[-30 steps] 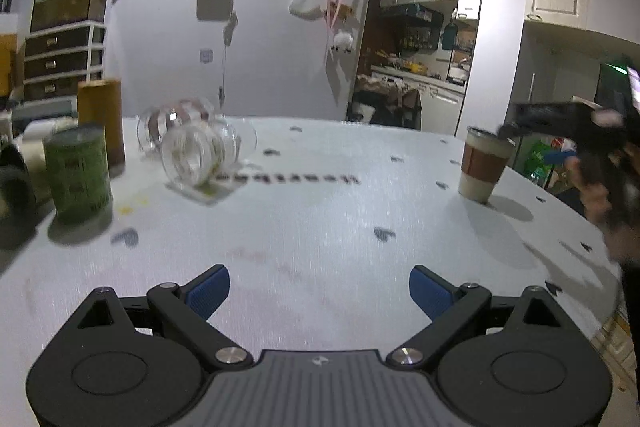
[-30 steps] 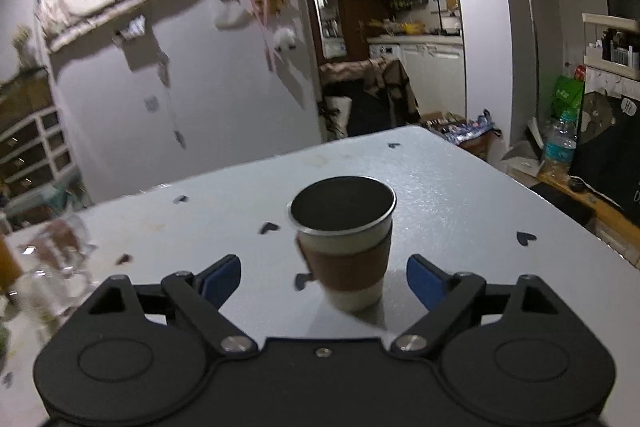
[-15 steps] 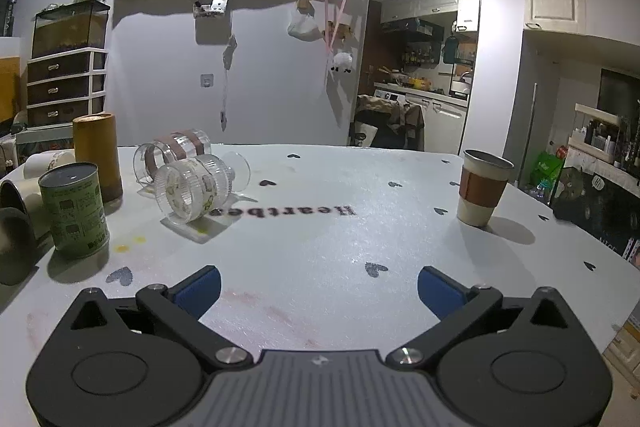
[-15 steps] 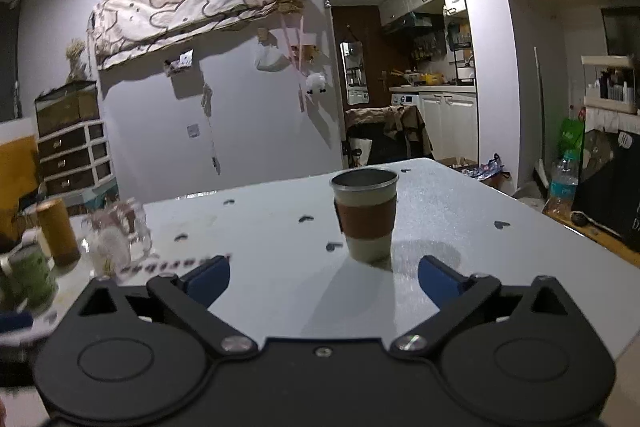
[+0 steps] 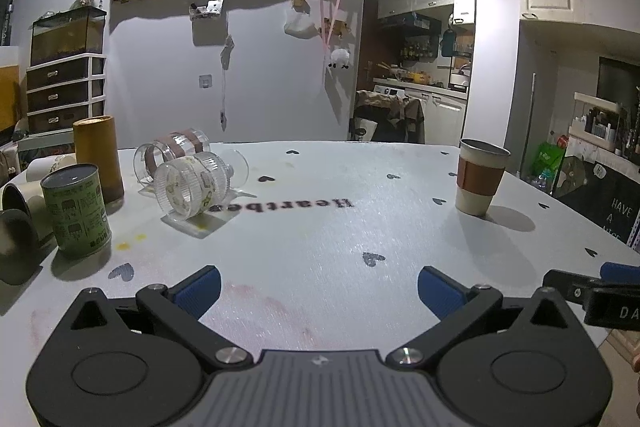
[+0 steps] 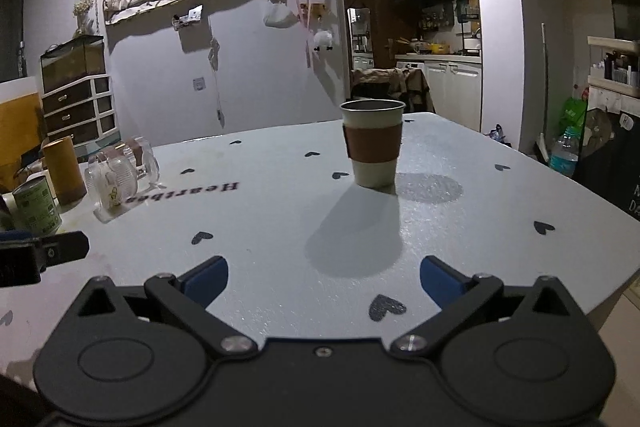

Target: Flip cup upright

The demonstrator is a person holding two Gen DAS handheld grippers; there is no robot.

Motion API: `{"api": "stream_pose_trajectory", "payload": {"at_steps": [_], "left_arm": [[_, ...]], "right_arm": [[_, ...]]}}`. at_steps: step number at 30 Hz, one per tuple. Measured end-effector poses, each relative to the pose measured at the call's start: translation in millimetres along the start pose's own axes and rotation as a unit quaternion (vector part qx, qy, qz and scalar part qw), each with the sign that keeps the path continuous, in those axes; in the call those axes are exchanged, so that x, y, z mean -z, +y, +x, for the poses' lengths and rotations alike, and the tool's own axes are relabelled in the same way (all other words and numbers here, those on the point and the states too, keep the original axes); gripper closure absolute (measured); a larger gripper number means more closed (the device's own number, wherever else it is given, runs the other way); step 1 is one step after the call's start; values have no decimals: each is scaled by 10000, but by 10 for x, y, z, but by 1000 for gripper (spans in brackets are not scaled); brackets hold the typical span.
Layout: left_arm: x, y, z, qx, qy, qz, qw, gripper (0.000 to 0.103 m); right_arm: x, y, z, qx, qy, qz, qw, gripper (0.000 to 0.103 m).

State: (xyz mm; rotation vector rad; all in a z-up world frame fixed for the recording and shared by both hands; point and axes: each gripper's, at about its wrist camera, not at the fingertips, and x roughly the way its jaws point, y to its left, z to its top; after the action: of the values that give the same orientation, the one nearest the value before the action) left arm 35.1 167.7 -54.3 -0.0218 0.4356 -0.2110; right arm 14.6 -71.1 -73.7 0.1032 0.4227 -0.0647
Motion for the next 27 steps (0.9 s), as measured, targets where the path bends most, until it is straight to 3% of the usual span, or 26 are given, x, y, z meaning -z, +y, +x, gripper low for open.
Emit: {"api": "stream_pose_trajectory", "payload": {"at_steps": [27], "left_arm": [[19, -20, 1, -8, -2, -21, 10000, 0]], "right_arm": [[-32, 6, -49, 96, -36, -35, 9999, 0]]}}
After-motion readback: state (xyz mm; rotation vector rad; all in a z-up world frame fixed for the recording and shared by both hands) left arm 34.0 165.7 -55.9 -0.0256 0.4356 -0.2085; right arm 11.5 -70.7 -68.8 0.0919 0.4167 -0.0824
